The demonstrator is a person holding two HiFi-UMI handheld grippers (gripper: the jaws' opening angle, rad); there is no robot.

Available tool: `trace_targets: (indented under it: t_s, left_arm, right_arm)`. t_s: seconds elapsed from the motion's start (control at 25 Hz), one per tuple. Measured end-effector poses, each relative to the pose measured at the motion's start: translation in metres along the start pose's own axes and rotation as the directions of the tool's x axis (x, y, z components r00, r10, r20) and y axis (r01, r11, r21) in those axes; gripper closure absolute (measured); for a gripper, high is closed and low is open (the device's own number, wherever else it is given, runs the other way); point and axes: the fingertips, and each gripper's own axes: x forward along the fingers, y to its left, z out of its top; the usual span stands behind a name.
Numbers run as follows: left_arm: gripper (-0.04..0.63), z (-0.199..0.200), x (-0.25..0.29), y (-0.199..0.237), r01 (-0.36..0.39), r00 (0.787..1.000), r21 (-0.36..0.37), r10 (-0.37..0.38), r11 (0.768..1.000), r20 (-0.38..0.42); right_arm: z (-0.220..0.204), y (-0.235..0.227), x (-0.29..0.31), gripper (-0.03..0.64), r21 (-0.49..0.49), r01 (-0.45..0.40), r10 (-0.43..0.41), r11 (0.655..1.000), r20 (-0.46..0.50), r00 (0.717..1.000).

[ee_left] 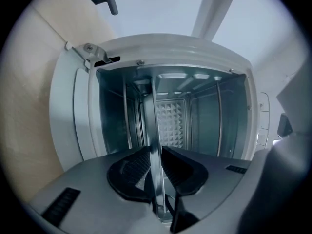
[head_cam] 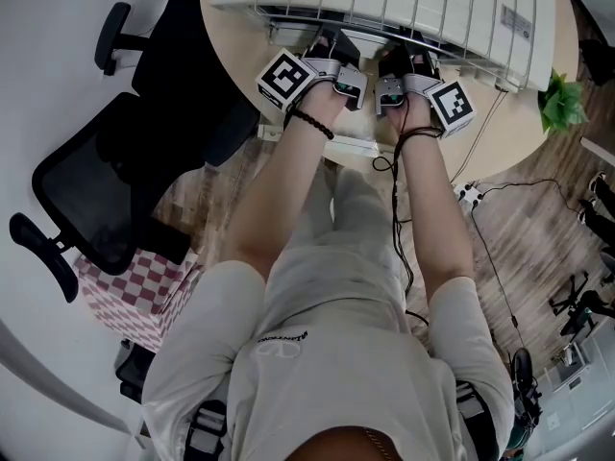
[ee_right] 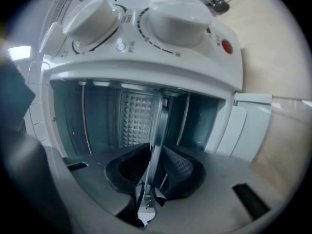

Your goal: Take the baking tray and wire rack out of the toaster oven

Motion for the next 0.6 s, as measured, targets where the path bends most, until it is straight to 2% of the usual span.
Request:
trace_targets:
  t_s: [0.36, 0.44, 0.6]
  left_arm:
    - [0.528, 0.0008, 0.0013, 0.0, 0.038, 0.999, -0.043, -0.037, 0.998, 0.024]
    - [0.543, -0.001, -0.0001, 0.003, 0.042, 0.999, -0.08, -0.039, 0.996, 0.027]
    - [0.586, -0.0004, -0.0043, -0.0037, 0.063, 0.998, -0.078, -0.062, 0.995, 0.015]
  right_arm:
    - [-0.0002, 0.0053, 0.0039, 0.553, 0.012, -0.032, 0.031, 0.999, 0.014, 0.999]
    - [-0.0012, 0.0074, 0.004, 0.558, 0.034, -0.04, 0.039, 0.999, 0.029, 0.999]
    - [-0.0026, 0.0086, 0.0016, 0.571, 0.061, -0.05, 0.047, 0.997, 0.05, 0.998]
